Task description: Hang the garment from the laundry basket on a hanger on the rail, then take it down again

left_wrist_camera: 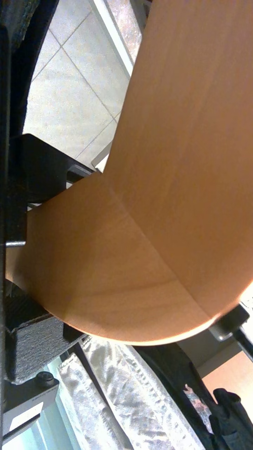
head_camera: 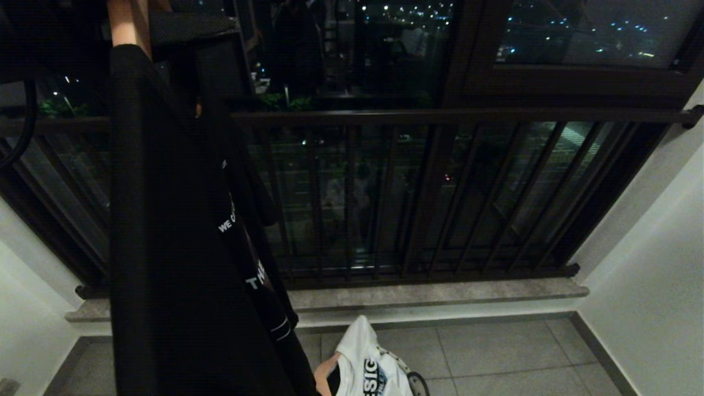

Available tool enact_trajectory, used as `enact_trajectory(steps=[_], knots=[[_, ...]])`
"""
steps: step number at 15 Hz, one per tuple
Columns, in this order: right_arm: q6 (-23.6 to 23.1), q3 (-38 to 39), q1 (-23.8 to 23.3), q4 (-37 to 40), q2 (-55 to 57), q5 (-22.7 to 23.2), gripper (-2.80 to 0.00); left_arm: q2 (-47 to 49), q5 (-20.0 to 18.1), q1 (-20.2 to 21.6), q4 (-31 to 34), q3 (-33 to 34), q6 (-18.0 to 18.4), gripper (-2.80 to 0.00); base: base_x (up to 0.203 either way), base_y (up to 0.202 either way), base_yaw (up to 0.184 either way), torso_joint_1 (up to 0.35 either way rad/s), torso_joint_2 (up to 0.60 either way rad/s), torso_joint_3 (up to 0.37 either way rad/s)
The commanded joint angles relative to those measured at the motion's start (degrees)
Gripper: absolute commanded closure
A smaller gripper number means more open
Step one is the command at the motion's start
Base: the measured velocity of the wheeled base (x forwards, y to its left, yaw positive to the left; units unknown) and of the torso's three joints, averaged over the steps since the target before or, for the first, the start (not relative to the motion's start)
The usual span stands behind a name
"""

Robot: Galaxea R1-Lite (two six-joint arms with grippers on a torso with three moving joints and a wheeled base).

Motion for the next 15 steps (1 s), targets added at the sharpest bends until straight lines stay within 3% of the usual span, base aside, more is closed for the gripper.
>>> enact_trajectory(steps=[1,15], knots=[[-0.07,0.00,0.00,-0.01,0.07,0.01,0.00,-0.11,-0.25,0.00,-0.08,-0.15,-0.29,0.00,0.000,0.000,0.000,0.000,0.00,0.000],[0.02,0.00,0.00,-0.01,0.07,0.01,0.00,-0.37,-0.42,-0.17,0.18,-1.38,-0.29,0.00,0.000,0.000,0.000,0.000,0.00,0.000]])
